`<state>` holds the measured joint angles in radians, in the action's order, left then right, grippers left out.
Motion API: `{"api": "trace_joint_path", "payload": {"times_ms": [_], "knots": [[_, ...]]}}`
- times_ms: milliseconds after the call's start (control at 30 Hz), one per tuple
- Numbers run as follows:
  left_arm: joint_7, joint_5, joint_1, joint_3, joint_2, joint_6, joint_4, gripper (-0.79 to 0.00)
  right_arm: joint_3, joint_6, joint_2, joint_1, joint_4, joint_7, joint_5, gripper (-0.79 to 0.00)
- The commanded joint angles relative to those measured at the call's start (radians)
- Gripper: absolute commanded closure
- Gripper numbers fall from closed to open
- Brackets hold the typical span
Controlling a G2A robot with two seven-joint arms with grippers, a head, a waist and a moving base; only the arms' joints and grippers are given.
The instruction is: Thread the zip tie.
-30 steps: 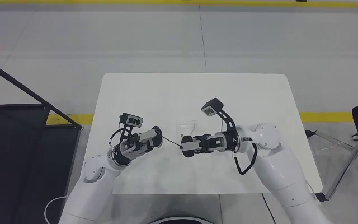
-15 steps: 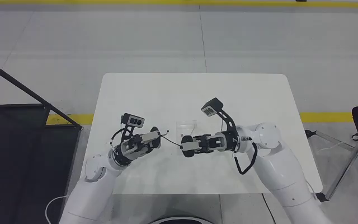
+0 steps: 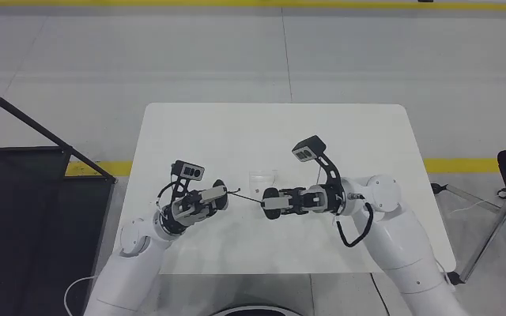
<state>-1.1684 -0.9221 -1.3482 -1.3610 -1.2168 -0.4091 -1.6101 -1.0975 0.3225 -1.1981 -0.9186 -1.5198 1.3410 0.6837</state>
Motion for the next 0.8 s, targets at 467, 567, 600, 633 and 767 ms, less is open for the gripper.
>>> {"api": "trace_joint_path", "payload": {"times_ms": [467,567,600,633,767], "knots": [[0.022,0.049,0.005,0.013,-0.002,-0.024,0.006,0.000,-0.072,0.114,0.003,-0.052,-0.003,0.042,0.165,0.000],[0.021,0.049,0.004,0.011,-0.001,-0.023,0.009,0.000,-0.094,0.109,0.006,-0.064,-0.015,0.048,0.190,0.000],[0.020,0.049,0.004,0.010,-0.001,-0.022,0.011,0.000,-0.102,0.107,0.007,-0.069,-0.021,0.050,0.198,0.000],[0.019,0.049,0.005,0.008,-0.001,-0.022,0.013,0.000,-0.109,0.105,0.008,-0.074,-0.026,0.051,0.202,0.000],[0.017,0.050,0.005,0.006,0.000,-0.021,0.017,0.000,-0.132,0.097,0.012,-0.092,-0.045,0.059,0.215,0.000]]}}
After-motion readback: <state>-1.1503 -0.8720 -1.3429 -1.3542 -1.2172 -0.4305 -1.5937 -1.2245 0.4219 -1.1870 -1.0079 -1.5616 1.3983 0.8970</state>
